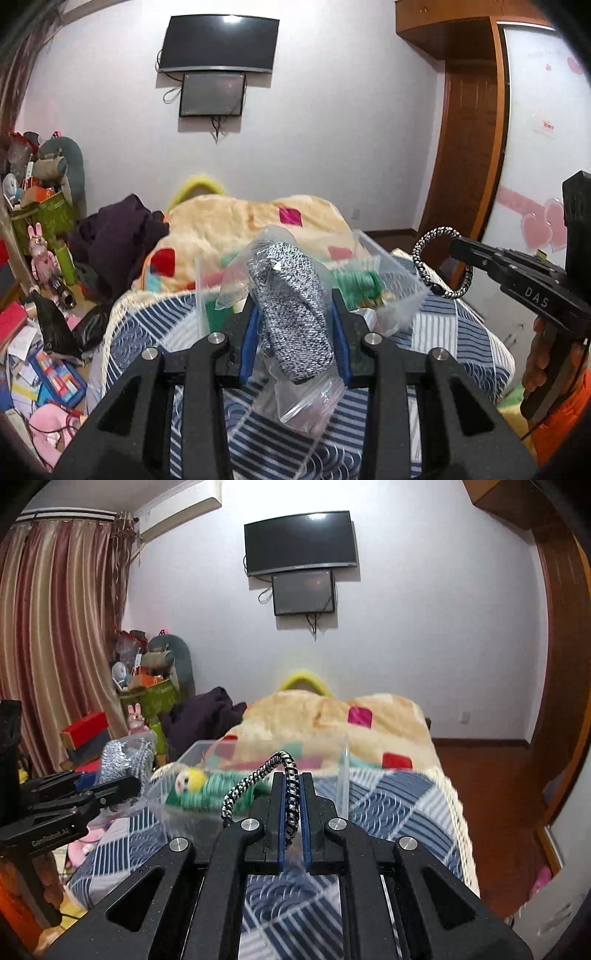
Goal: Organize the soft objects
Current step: 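Drop the bagged sock into the box with the left tool while the right tool drops the cord in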
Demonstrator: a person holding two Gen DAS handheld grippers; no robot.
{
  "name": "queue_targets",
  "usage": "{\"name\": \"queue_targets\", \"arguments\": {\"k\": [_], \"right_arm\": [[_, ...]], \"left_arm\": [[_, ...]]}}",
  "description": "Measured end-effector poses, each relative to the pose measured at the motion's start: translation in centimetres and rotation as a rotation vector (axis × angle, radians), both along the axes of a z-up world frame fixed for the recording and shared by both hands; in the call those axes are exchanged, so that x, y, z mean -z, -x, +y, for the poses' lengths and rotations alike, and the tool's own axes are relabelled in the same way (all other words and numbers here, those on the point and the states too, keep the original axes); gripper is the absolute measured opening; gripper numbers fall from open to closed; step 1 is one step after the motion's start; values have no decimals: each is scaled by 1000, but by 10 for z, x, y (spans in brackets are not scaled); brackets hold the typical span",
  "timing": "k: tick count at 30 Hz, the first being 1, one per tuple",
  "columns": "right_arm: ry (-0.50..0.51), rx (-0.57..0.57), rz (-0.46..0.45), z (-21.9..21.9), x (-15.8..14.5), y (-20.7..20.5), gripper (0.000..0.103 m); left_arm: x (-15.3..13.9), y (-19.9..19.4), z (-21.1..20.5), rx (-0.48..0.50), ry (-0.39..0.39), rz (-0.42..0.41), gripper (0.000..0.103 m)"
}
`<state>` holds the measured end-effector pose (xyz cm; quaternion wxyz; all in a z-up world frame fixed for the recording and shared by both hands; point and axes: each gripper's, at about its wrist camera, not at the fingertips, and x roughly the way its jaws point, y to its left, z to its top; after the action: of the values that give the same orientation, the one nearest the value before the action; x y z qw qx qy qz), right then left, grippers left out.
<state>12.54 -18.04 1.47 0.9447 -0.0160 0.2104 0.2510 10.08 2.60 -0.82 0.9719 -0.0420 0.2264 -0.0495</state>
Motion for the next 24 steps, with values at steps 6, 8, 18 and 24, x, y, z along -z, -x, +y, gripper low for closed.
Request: {"name": "queue_targets", "arguments": {"k": [6, 8, 18, 24], "right_arm": [[8, 5, -1, 18, -1, -22, 6], [19, 5, 6, 25, 2, -28, 6], [116, -13, 104, 45, 38, -58, 6], [187, -23, 148, 50, 57, -58, 6]], "left_arm": [[-1, -30, -1, 0, -8, -1, 35], [3, -45, -2, 12, -13, 14, 35], [38, -101, -8, 54, -15, 140, 35], [55, -117, -19, 73, -98, 198, 38]]}}
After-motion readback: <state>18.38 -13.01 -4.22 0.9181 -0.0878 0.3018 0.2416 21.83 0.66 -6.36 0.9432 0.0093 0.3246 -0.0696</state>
